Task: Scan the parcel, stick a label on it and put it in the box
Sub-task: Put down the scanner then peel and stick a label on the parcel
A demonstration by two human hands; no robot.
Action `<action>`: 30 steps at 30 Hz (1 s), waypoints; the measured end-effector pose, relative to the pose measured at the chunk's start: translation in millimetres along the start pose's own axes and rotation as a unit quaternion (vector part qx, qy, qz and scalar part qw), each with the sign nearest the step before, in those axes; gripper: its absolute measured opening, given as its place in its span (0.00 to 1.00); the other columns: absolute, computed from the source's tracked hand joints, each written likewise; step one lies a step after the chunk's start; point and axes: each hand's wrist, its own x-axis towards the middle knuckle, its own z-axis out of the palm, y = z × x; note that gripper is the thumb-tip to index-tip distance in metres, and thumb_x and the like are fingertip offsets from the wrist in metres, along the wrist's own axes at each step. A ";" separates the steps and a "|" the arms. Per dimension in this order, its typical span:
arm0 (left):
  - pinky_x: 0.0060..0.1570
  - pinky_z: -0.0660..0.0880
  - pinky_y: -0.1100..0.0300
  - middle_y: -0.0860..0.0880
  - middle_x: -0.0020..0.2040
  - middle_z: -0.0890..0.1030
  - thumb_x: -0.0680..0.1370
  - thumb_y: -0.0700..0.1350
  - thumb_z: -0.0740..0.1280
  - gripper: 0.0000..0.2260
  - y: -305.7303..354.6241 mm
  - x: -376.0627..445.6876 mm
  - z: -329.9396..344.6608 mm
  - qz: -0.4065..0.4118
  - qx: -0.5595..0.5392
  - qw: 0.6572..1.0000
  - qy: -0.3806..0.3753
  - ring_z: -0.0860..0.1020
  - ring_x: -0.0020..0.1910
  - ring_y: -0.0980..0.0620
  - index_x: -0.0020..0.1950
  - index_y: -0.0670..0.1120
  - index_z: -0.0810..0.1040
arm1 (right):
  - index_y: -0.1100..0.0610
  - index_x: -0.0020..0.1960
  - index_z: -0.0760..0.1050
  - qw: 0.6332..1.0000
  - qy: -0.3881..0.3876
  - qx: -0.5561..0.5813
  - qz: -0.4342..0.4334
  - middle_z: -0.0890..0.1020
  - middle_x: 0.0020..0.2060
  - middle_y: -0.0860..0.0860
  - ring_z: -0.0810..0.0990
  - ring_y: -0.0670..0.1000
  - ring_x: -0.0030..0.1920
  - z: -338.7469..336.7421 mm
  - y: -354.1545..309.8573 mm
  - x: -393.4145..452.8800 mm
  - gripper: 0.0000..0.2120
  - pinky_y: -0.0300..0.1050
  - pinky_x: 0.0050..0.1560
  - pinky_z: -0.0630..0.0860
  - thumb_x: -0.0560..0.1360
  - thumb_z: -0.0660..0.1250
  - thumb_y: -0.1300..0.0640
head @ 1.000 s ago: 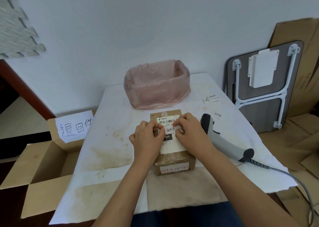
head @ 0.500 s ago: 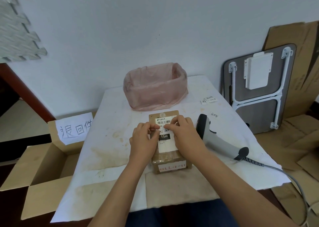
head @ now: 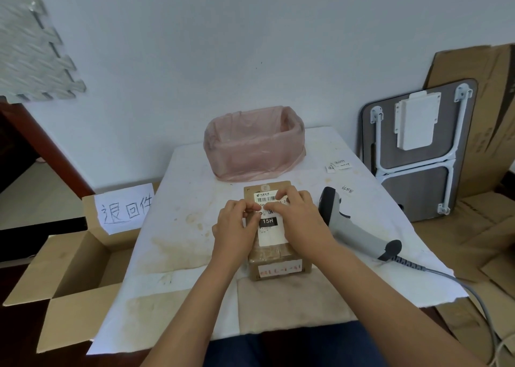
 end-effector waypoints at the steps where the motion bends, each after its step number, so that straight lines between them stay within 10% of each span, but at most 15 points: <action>1: 0.58 0.72 0.44 0.59 0.50 0.74 0.78 0.49 0.66 0.05 -0.1 -0.5 -0.7 0.005 0.000 1.000 0.000 0.74 0.53 0.57 0.48 0.61 0.75 | 0.45 0.67 0.72 1.000 0.003 -0.001 -0.003 0.67 0.66 0.50 0.65 0.55 0.63 0.1 0.0 -0.1 0.24 0.50 0.62 0.70 0.76 0.62 0.65; 9: 0.56 0.63 0.54 0.60 0.50 0.76 0.79 0.46 0.65 0.07 -7.5 -4.1 -6.4 0.094 0.083 0.992 0.014 0.74 0.53 0.57 0.50 0.58 0.79 | 0.57 0.56 0.78 0.977 0.121 0.175 0.024 0.72 0.60 0.52 0.73 0.52 0.59 5.1 8.2 -8.1 0.18 0.46 0.56 0.75 0.73 0.58 0.72; 30: 0.57 0.62 0.48 0.54 0.57 0.75 0.80 0.46 0.62 0.16 -13.7 -3.5 -16.9 0.239 0.293 0.925 -0.029 0.73 0.54 0.51 0.63 0.65 0.72 | 0.61 0.43 0.82 0.971 0.148 0.167 0.089 0.78 0.54 0.50 0.77 0.49 0.55 8.5 10.9 -16.9 0.12 0.36 0.54 0.69 0.73 0.61 0.70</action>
